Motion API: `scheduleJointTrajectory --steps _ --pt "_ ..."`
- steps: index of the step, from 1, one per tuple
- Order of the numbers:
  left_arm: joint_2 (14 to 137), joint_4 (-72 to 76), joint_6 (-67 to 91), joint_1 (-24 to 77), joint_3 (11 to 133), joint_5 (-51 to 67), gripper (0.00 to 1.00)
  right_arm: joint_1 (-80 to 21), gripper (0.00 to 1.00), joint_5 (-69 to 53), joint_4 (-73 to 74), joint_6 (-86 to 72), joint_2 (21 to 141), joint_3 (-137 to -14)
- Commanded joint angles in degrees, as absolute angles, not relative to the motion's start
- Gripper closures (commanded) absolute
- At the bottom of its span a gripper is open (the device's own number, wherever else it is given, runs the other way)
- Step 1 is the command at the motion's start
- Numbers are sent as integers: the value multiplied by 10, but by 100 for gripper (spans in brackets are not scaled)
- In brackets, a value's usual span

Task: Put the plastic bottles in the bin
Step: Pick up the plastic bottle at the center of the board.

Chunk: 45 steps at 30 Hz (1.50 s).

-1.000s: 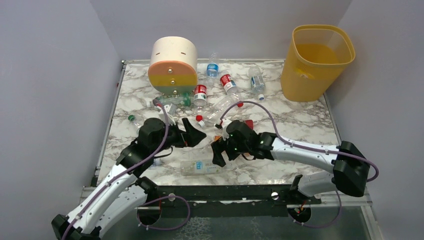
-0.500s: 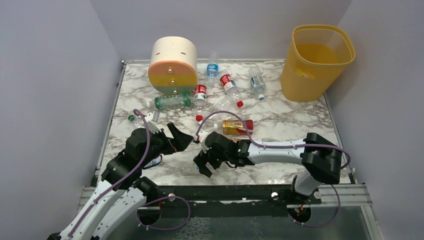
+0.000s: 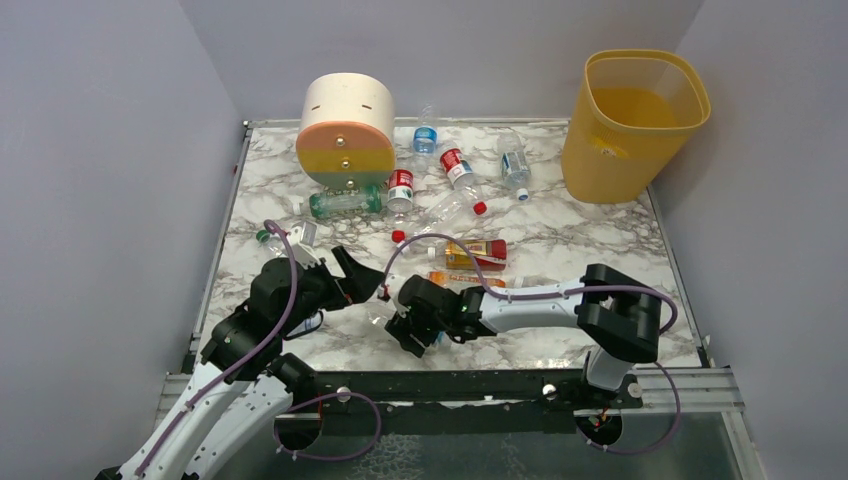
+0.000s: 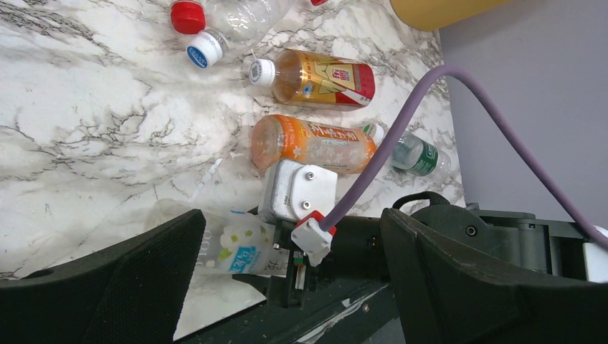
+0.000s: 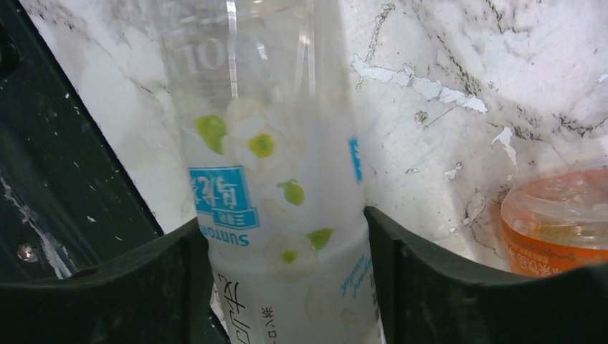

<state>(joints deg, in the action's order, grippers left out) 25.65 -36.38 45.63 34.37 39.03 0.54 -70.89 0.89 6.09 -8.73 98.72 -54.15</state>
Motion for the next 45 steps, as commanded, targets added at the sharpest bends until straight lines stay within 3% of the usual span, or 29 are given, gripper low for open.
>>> scheduleJointTrajectory --steps 1,13,28,37,45 --pt "247 -369 458 347 395 -8 1 -714 35 28 57 -80 984 -566" --pt "240 -365 460 346 388 -10 1 -714 40 43 111 -90 911 -604" --pt "276 -324 428 346 453 16 1 -710 41 214 249 -113 834 -722" --pt "296 -296 409 346 484 35 1 -600 41 240 295 -124 821 -770" --pt "336 -250 393 347 524 6 1 -592 42 233 302 -133 776 -762"
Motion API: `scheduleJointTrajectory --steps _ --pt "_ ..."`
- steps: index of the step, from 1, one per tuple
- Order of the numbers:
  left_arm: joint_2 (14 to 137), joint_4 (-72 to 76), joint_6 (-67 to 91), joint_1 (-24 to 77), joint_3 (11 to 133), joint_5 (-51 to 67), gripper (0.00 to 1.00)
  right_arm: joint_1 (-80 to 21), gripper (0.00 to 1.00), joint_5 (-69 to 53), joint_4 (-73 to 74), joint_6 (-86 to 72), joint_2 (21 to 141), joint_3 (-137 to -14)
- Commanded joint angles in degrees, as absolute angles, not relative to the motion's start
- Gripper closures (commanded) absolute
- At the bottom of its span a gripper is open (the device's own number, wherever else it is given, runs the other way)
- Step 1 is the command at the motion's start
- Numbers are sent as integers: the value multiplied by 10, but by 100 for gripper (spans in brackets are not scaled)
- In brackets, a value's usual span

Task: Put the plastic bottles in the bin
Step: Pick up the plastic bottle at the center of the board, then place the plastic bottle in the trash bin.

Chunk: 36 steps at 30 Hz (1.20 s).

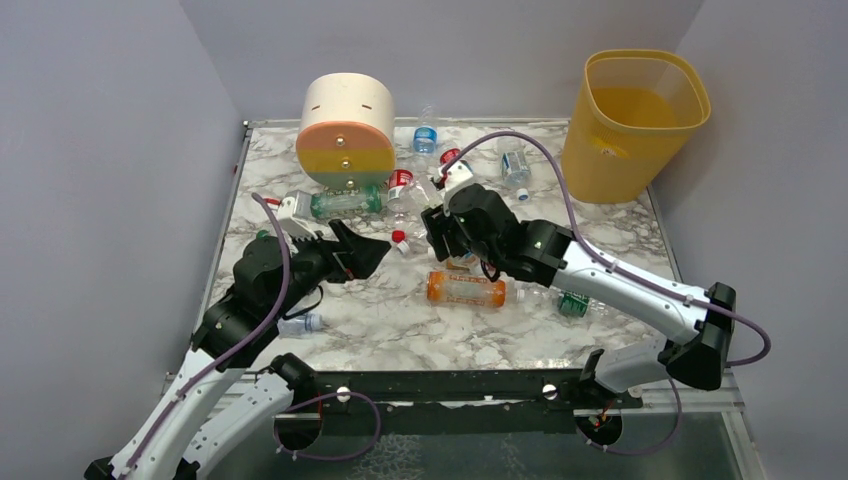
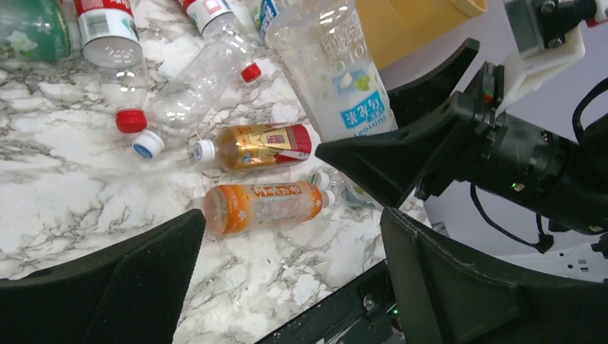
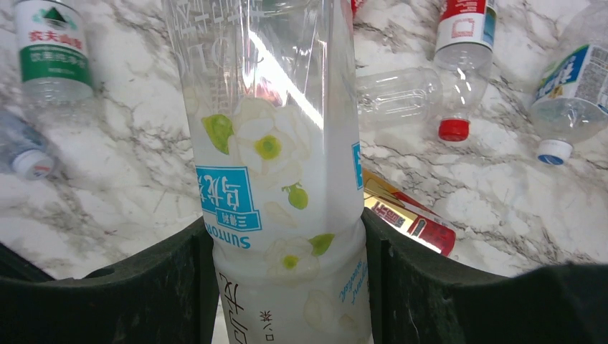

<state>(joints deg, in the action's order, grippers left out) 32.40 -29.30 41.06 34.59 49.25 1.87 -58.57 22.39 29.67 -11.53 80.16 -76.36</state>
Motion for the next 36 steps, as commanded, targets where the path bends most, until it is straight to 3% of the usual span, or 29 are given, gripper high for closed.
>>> scheduleJointTrajectory --steps 1,5,15,23,36 --pt "340 -241 393 346 526 6 1 -592 42 243 310 -135 773 -766" --pt "358 -233 382 347 535 5 1 -580 42 263 331 -133 767 -812" --pt "370 -220 388 347 504 27 1 -427 42 187 343 -92 797 -961" --pt "367 -202 399 347 461 31 1 -216 41 76 317 -120 877 -1087" --pt "359 -210 423 347 420 55 1 37 41 -25 246 -246 1045 -1245"
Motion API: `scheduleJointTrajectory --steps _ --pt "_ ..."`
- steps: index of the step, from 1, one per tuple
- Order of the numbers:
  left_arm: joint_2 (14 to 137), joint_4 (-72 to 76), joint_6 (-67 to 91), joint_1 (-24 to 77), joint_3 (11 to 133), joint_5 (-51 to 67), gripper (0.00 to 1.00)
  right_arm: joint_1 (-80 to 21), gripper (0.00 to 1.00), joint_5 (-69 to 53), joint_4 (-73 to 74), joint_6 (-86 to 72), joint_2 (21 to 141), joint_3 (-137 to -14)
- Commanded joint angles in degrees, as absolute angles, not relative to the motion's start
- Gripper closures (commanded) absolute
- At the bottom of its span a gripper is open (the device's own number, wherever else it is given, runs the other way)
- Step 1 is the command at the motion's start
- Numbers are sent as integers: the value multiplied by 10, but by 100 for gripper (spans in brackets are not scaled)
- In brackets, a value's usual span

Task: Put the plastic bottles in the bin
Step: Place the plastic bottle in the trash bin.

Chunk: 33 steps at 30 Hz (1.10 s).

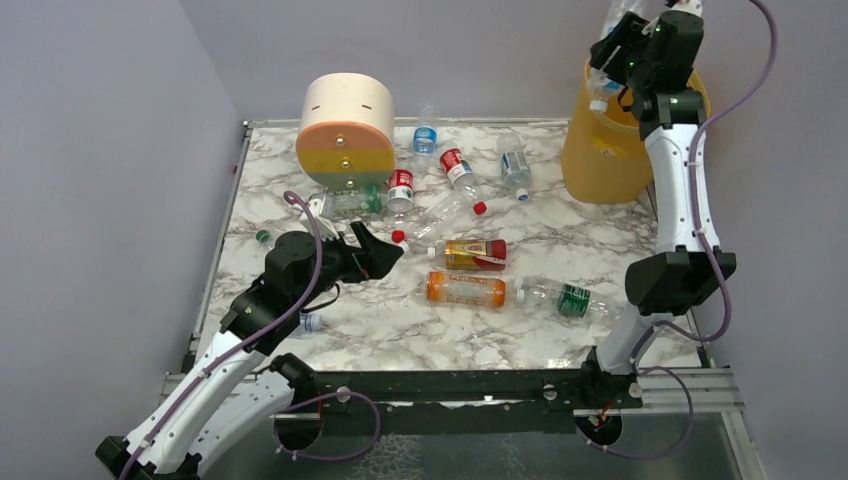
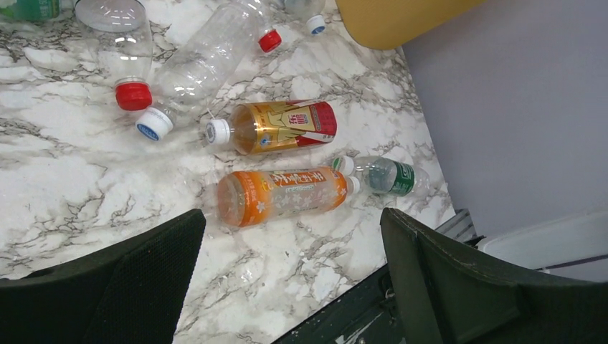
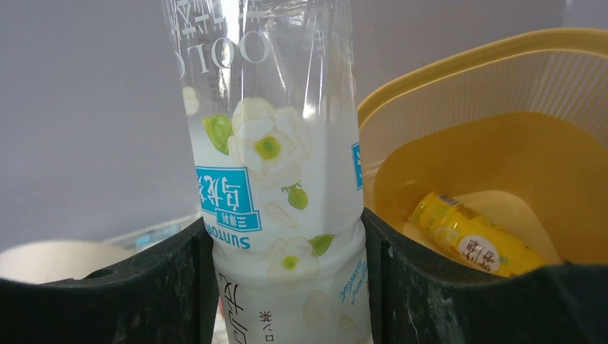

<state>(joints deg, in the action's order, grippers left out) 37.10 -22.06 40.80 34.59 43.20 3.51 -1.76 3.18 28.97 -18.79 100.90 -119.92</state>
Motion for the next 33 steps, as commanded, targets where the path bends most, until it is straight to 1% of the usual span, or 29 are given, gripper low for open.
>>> scheduleJointTrajectory --steps 1,5,12,19,22,26,29,32,33 --pt "358 -211 425 346 416 57 1 52 41 -33 244 -257 1055 -1253" --pt "353 -213 429 346 408 58 1 93 42 -50 232 -285 1081 -1273" --pt "371 -211 423 346 405 60 1 110 41 -32 217 -294 1123 -1293" --pt "391 -216 411 346 431 60 1 120 40 -52 206 -322 1171 -1312" --pt "390 -225 410 347 438 55 1 120 34 -49 207 -326 1184 -1316" --pt "382 -232 413 347 438 51 1 120 15 -39 220 -325 1194 -1323" --pt "373 -235 417 347 432 47 1 120 6 -33 225 -320 1191 -1321" --pt "368 -238 420 347 426 46 1 120 0 -31 234 -318 1181 -1321" --pt "367 -239 420 346 425 46 1 120 1 -30 238 -318 1175 -1321"
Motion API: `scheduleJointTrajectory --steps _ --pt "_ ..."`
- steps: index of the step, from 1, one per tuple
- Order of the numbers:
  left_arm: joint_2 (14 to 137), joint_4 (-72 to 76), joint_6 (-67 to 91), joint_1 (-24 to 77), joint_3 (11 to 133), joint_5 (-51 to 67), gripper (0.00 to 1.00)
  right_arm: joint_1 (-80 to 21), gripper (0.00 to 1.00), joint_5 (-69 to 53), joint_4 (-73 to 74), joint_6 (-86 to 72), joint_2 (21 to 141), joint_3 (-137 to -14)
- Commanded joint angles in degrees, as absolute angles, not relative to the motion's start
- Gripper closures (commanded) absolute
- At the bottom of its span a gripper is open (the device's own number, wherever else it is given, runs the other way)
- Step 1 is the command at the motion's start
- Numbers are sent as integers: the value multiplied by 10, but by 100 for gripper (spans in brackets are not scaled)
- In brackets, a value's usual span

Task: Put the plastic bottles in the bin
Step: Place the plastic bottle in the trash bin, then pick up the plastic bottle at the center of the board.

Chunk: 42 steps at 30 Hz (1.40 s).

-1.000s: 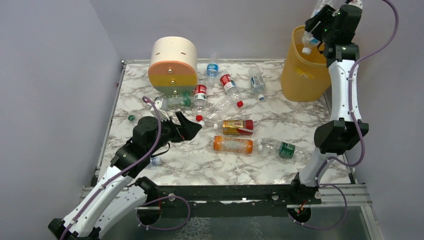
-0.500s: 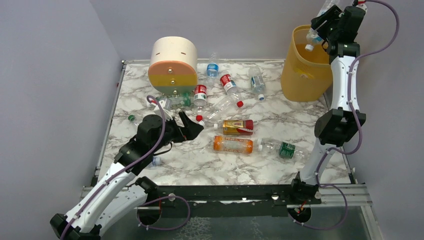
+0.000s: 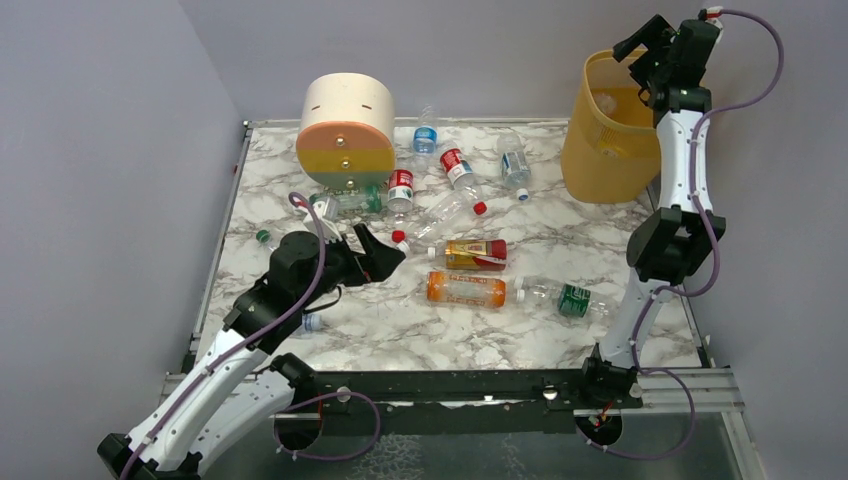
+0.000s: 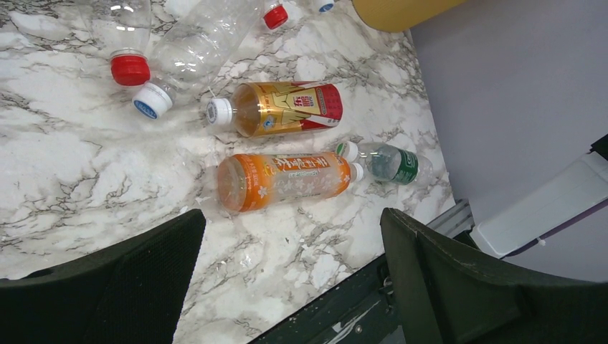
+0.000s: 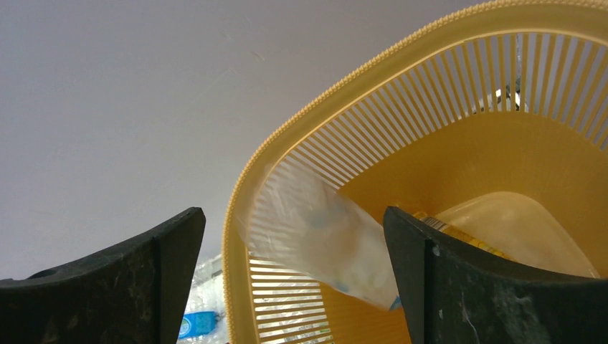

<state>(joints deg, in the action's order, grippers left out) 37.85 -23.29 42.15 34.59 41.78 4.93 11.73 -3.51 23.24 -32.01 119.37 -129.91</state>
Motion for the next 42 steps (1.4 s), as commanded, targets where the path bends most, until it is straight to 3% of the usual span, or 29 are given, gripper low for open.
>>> scheduleJointTrajectory --steps 1,9,15,27,42 --pt "365 -239 421 346 425 47 1 120 1 -30 243 -319 1168 -1320" --pt "347 -243 431 347 405 47 1 106 1 -91 214 -317 1032 -1170" --pt "323 -237 441 346 365 42 1 21 1 -110 204 -263 956 -1059" --pt "342 -270 453 346 378 1 1 -178 1 -122 201 -200 931 -949" --pt "348 -438 530 346 457 -167 1 -272 1 -147 165 -199 869 -776"
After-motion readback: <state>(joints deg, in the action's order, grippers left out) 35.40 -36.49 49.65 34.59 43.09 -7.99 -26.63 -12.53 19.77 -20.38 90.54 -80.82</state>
